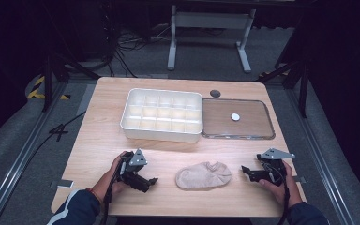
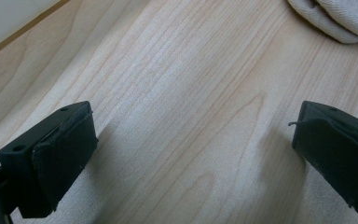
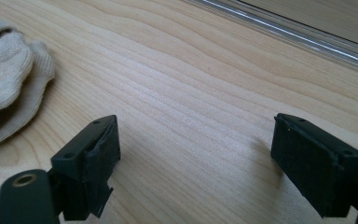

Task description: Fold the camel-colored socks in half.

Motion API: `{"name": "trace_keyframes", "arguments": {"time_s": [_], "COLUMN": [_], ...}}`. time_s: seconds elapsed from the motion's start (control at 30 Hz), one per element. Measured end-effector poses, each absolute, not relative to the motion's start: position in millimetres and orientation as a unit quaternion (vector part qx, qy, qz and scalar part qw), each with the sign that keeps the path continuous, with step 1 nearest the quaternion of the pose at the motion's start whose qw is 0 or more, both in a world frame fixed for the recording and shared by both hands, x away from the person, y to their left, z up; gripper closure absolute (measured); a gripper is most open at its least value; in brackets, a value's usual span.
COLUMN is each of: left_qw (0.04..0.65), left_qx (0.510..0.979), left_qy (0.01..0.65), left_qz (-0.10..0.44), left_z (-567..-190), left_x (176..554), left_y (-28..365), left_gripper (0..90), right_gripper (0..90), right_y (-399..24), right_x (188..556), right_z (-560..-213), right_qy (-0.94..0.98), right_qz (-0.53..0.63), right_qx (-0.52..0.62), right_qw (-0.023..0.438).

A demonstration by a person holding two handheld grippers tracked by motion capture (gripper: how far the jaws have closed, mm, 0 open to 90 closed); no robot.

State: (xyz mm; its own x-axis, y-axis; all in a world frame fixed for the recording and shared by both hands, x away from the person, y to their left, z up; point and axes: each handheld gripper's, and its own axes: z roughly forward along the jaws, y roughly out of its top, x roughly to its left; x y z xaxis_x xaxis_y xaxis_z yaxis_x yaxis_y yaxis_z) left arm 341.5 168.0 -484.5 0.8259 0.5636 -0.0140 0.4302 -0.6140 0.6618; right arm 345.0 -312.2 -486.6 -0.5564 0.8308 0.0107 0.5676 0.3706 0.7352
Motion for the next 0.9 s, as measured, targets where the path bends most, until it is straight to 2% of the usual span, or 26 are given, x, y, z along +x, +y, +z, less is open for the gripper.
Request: {"name": "trace_keyframes", "arguments": {"time_s": [0.5,0.67,0.77,0.8,0.9], "left_qw": [0.34,0.342,0.343,0.341,0.342], "left_qx": [0.894,0.893,0.893,0.894,0.894], "left_qy": [0.275,0.275,0.276,0.275,0.272], "left_qz": [0.096,0.098,0.098,0.097,0.095], "left_z": [-484.4,-484.6,-484.6,-484.4,-484.4], "left_x": [342.1,341.2,341.0,341.3,341.7], "left_y": [168.6,168.6,168.6,168.8,169.1], "left_gripper": [0.0,0.4,0.4,0.4,0.4], "right_gripper": [16.4,26.8,30.0,34.9,38.5], "right_y": [-316.4,-320.3,-320.3,-320.1,-319.4], "right_x": [344.7,344.8,344.1,342.7,341.0], "right_z": [-485.6,-483.9,-482.7,-479.9,-477.0], "right_qy": [0.813,0.808,0.806,0.803,0.804], "right_qz": [0.353,0.362,0.37,0.378,0.384], "right_qx": [0.427,0.43,0.428,0.426,0.417], "right_qw": [0.18,0.177,0.177,0.178,0.181]}}
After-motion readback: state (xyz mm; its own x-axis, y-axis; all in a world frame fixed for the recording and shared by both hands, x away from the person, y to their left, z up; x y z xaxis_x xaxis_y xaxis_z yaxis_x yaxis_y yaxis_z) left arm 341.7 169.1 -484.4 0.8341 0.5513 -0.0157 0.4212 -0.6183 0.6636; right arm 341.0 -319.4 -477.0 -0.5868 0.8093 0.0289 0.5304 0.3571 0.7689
